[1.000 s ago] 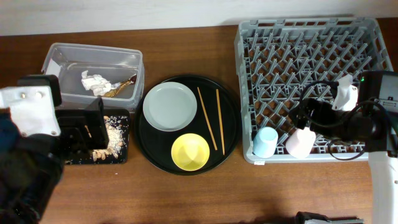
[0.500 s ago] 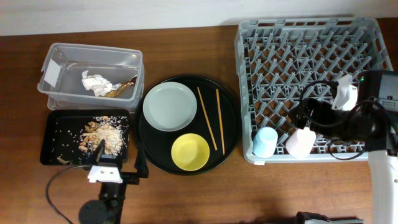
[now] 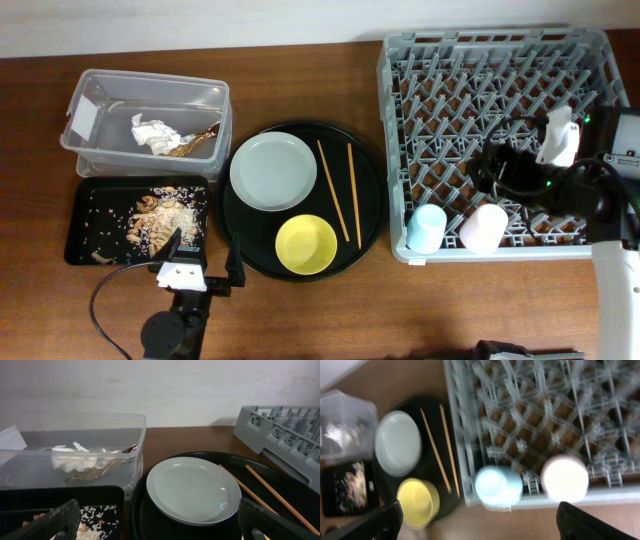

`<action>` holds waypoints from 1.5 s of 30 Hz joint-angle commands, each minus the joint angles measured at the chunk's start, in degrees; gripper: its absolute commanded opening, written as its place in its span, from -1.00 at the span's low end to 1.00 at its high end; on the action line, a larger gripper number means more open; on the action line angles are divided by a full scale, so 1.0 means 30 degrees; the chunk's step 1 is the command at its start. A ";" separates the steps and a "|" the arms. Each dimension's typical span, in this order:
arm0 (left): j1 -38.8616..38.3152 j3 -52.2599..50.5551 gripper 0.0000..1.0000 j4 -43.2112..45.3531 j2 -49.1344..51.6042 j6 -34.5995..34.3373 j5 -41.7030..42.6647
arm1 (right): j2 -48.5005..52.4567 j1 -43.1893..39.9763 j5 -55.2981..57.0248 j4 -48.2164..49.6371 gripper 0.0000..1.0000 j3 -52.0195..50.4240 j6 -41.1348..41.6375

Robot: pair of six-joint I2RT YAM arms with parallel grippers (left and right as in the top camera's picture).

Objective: Sort waste into correct bins and load items into the dishwasher rack
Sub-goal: 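Grasp the yellow bowl with the right gripper and lift it, then place the yellow bowl into the dish rack with the right gripper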

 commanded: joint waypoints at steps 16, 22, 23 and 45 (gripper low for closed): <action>0.0000 -0.0095 0.99 -0.0022 -0.0146 0.0299 0.0219 | 1.3602 1.6021 0.4685 0.6630 -0.02 -0.3140 0.3898; 0.0000 -0.0095 0.99 -0.0022 -0.0146 0.0299 0.0219 | 1.1584 1.5773 0.5370 0.5311 -0.92 -0.2572 0.3679; 0.0000 -0.0095 0.99 -0.0022 -0.0146 0.0299 0.0219 | 0.9799 1.5518 0.7104 0.4546 -0.92 -0.1843 0.3679; 0.0000 -0.0095 0.99 -0.0022 -0.0146 0.0299 0.0219 | 1.2546 1.0091 2.7430 0.4299 -0.92 -0.0867 0.3694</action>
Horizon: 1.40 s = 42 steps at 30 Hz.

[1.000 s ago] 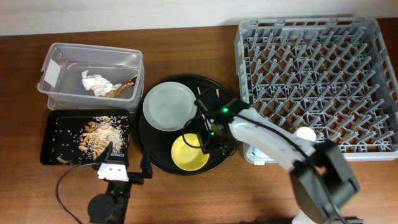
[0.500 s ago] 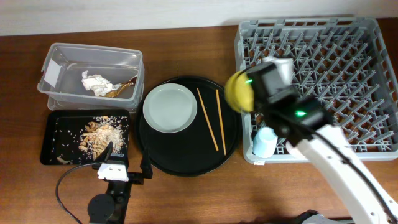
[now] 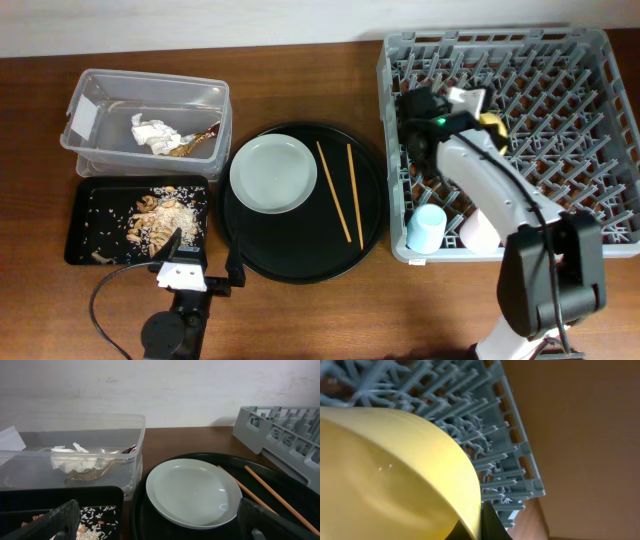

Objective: Sort waste into correct bins and load items into the dishwasher rack
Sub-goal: 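Place the yellow bowl into the dish rack with the right gripper, then grasp the grey plate edge with the right gripper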

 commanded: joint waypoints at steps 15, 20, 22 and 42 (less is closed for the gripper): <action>0.0000 -0.0095 0.99 -0.0022 -0.0109 0.0299 0.0146 | -0.2973 0.4364 -1.2458 -0.4568 0.22 0.4182 -0.0903; 0.0000 -0.0095 0.99 -0.0022 -0.0109 0.0299 0.0146 | -0.1494 0.8342 -2.2564 0.0372 0.22 0.3002 -0.1370; 0.0000 -0.0095 0.99 -0.0022 -0.0109 0.0299 0.0146 | 0.0138 0.9114 -2.2462 0.2091 0.22 0.2841 -0.1151; 0.0000 -0.0095 0.99 -0.0022 -0.0109 0.0299 0.0146 | 0.4116 0.7002 -2.3423 0.4204 -0.92 0.1836 0.4539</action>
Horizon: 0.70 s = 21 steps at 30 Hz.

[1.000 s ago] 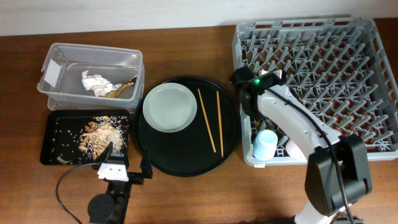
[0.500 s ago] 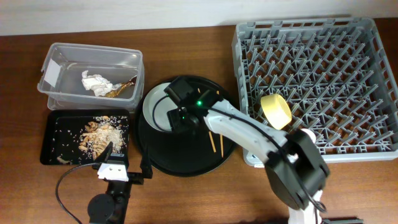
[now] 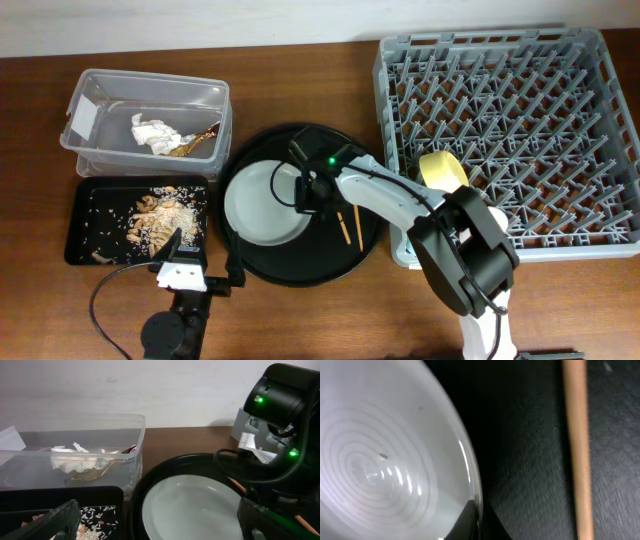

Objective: Sort waste into correct bins and load items into the dishwasher rack
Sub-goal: 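Grasp the grey plate edge with the right gripper, then stand the grey plate upright in the dish rack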

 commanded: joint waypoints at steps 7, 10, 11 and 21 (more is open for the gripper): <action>0.0000 -0.0095 0.99 -0.0029 -0.0102 0.0299 0.0146 | -1.0826 -0.2659 1.5030 -0.4459 -0.92 0.2732 -0.6171; 0.0000 -0.0095 0.99 -0.0029 -0.0102 0.0299 0.0146 | -1.1832 -0.6251 2.1981 -0.4568 -0.92 0.2710 -0.9799; 0.0000 -0.0095 0.99 -0.0029 -0.0102 0.0299 0.0146 | -1.1322 -0.7482 2.2025 -0.4714 -0.92 0.2659 -1.0047; 0.0000 -0.0095 0.99 -0.0029 -0.0102 0.0299 0.0146 | -0.4605 -0.7679 2.1362 -0.5391 0.00 0.2696 -1.0032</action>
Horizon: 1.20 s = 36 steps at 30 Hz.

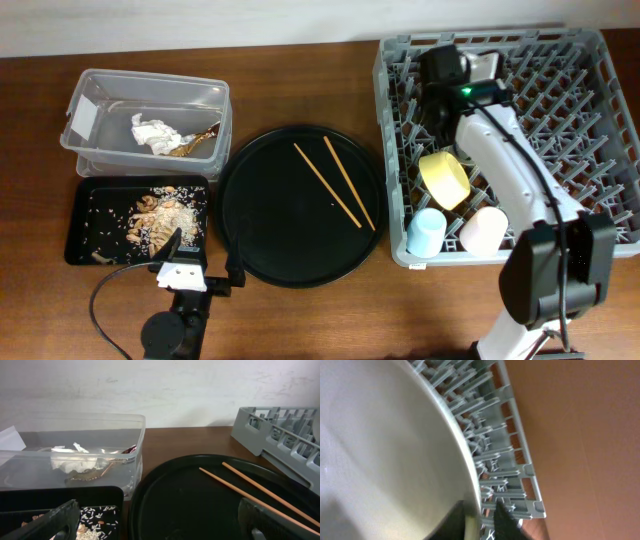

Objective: Sort waste into correct bins and load items into the dishwasher rack
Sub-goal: 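Stand the grey plate upright in the dish rack, then grasp the chopsticks with the right gripper and place them in the rack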

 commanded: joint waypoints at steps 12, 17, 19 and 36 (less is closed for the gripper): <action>0.0000 -0.0095 0.99 -0.0029 -0.0087 0.0299 0.0146 | 0.1581 0.8182 -1.8214 0.1202 0.22 0.0219 -0.0350; 0.0000 -0.0095 0.99 -0.0029 -0.0087 0.0299 0.0146 | 0.5136 0.8014 -1.7435 0.1763 0.11 0.0219 -0.1428; 0.0000 -0.0095 0.99 -0.0029 -0.0087 0.0299 0.0146 | 0.6076 0.7730 -1.7879 0.1596 -0.14 0.0219 -0.1428; 0.0000 -0.0095 0.99 -0.0029 -0.0087 0.0299 0.0146 | 0.2361 0.0481 -2.0087 -0.2739 -0.92 0.2936 -0.1355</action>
